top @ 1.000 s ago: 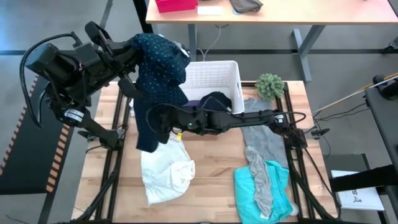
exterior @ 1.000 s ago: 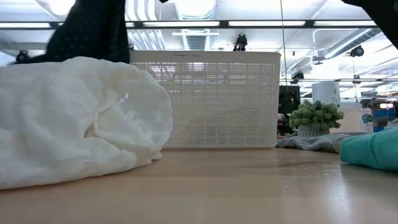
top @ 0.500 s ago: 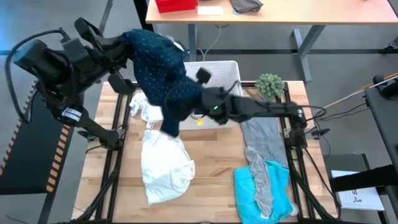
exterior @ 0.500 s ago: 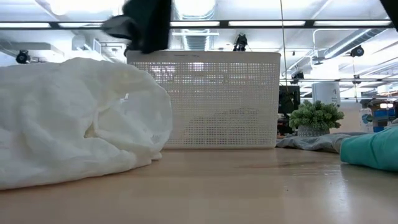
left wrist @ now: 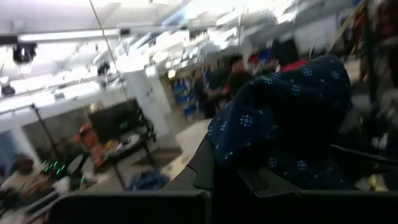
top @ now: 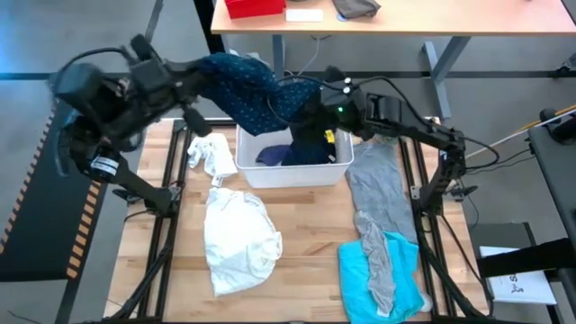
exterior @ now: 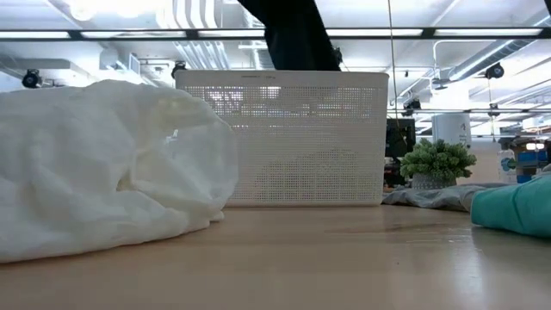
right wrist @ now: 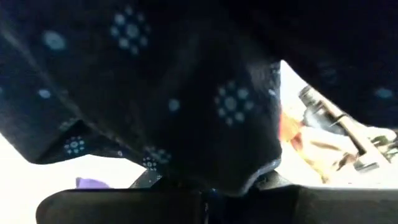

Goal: Sort clothes
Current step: Put the blue shirt into the white laundry bin

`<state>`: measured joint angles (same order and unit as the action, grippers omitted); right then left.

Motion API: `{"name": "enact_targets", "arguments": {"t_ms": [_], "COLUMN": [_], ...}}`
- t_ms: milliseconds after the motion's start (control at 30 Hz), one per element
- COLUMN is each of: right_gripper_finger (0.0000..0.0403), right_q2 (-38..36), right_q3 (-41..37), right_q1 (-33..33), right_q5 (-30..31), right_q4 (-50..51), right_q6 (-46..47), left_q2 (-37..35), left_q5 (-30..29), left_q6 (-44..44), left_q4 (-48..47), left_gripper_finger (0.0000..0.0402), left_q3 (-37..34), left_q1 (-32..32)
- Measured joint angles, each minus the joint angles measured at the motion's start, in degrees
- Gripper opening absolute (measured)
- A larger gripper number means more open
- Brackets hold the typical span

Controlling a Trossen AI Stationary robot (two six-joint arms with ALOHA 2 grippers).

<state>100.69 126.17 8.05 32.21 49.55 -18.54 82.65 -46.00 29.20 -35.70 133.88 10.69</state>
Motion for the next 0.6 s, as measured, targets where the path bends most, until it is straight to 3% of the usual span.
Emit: {"name": "enact_targets", "arguments": {"t_ms": [100, 267, 600], "right_gripper_finger": [0.001, 0.001, 0.001], "right_q2": [-0.2, -0.8, -4.8], "right_q3": [-0.9, -4.3, -17.7], "right_q1": [1.9, 3.5, 5.5], "right_q5": [-1.7, -2.8, -9.6], "right_q4": [3.6, 5.3, 7.2], "right_q6": [1.9, 2.5, 2.5], "left_q2": [0.4, 0.4, -0.7], "left_q5": [0.8, 8.2, 15.0], "left_q6": [-4.4, -10.7, -15.6], "left_q4": [-4.0, -7.4, -8.1], "left_gripper_finger": [0.0, 0.0, 0.0], "left_q3": [-0.5, -2.6, -13.6], "left_q1": [-3.4, -9.7, -17.5]}}
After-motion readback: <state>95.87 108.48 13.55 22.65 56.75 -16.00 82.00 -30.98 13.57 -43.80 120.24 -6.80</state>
